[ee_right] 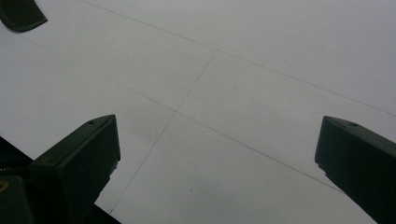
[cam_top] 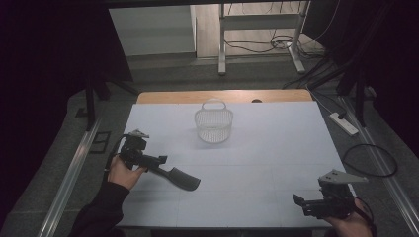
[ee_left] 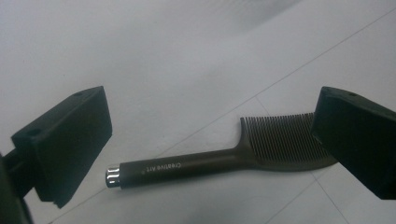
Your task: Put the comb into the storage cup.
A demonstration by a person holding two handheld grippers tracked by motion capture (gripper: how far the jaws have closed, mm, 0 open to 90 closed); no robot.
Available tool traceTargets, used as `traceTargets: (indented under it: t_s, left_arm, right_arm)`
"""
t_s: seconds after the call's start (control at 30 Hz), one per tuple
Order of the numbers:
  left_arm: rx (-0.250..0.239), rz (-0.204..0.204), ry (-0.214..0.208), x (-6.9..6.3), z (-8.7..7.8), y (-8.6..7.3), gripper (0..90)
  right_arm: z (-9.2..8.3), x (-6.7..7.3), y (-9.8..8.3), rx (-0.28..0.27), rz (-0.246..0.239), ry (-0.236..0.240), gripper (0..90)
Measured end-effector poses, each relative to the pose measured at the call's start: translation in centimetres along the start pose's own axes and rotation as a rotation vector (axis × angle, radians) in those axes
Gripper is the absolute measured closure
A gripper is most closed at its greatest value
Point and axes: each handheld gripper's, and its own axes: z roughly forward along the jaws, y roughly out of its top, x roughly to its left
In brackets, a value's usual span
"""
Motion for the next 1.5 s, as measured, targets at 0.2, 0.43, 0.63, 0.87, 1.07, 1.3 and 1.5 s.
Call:
traceTargets:
  t_s: [0.2,0.43,0.63,0.87,1.07,1.3,1.5]
  left_arm:
    - [0.014,-0.001,-0.010,0.4,0.8,0.5,0.0]
    - [0.048,0.005,-0.007,0.6,1.7,0.9,0.7]
    - [0.066,0.000,0.031,0.8,1.7,0.8,27.0]
    - [0.064,-0.026,0.004,1.6,1.4,0.7,69.5]
    - [0.052,-0.020,-0.003,1.9,1.3,0.7,88.8]
    - [0.063,-0.033,0.016,2.6,1.8,-0.2,88.8]
    - [0.085,-0.042,0.027,3.1,2.3,-1.1,88.8]
  right_arm:
    - [0.0,0.0,0.0,0.004,-0.004,0.002,0.4]
    - [0.1,0.0,0.0,0.006,-0.004,0.005,0.4]
    - [0.1,0.1,0.0,0.006,-0.011,0.011,0.4]
    - [0.1,0.1,0.0,0.009,-0.013,0.012,0.6]
    - [0.1,0.1,0.1,0.012,-0.018,0.016,0.9]
    - [0.2,0.1,0.1,0.014,-0.024,0.019,1.1]
    - [0.2,0.2,0.1,0.021,-0.034,0.022,1.6]
